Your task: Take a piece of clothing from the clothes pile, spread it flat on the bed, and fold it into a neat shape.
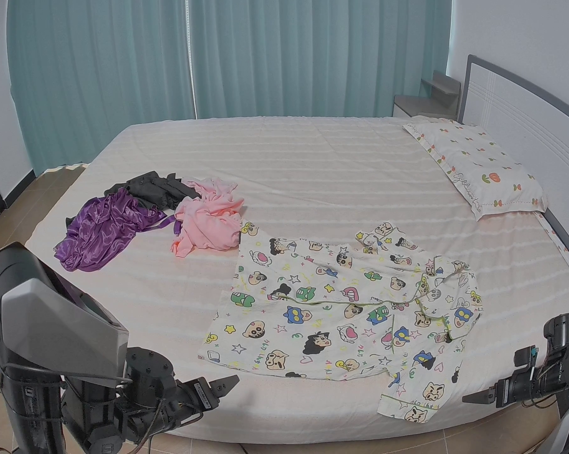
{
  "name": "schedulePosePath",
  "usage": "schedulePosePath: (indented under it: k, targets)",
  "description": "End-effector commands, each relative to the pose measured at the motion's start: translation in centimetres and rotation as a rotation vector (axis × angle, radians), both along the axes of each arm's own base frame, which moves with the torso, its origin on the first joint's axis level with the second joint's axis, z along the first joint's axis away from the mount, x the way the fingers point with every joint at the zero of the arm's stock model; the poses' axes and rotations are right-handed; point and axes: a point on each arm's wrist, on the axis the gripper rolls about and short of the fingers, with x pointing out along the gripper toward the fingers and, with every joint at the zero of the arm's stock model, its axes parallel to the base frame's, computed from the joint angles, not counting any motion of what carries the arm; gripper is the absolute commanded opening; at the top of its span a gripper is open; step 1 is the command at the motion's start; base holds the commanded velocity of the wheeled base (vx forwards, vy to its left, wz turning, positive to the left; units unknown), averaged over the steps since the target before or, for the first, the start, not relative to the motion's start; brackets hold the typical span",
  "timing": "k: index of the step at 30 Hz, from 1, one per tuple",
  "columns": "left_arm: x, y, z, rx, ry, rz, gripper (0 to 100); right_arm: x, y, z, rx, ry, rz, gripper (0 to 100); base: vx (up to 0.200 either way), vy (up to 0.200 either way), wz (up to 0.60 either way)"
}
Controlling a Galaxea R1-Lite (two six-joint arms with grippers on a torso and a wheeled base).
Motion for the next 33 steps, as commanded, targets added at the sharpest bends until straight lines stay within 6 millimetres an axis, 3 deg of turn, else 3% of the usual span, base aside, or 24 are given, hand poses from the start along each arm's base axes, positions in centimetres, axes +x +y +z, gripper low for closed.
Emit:
schedulePosePath:
  k: [1, 9, 12, 20, 32, 33]
  targets:
    - [2.1, -1.1, -1.4, -0.002, -0.042, 0.052, 100, -0.3, 0.7, -0.1, 0.002, 0.013, 0.041, 100, 0.000, 0.000, 0.00]
    - [5.2, -2.1, -3.3, 0.022, -0.099, 0.082, 100, 0.2, 1.5, -0.6, -0.003, 0.008, 0.096, 100, 0.000, 0.000, 0.00]
    - [6.9, -1.9, -4.3, 0.074, -0.103, 0.085, 100, 1.0, 1.7, -1.7, -0.017, 0.016, 0.114, 100, 0.000, 0.000, 0.00]
    - [9.7, -2.6, -4.5, 0.088, -0.114, 0.097, 100, 1.5, 2.8, -4.4, -0.037, 0.108, 0.177, 100, 0.000, 0.000, 0.00]
    - [11.6, -3.6, -4.6, 0.099, -0.098, 0.097, 100, 2.7, 4.2, -6.0, -0.145, 0.066, 0.212, 100, 0.000, 0.000, 0.00]
    - [11.6, -3.6, -4.6, 0.099, -0.098, 0.099, 0, 2.7, 4.4, -6.0, -0.147, 0.066, 0.214, 100, 0.000, 0.000, 0.00]
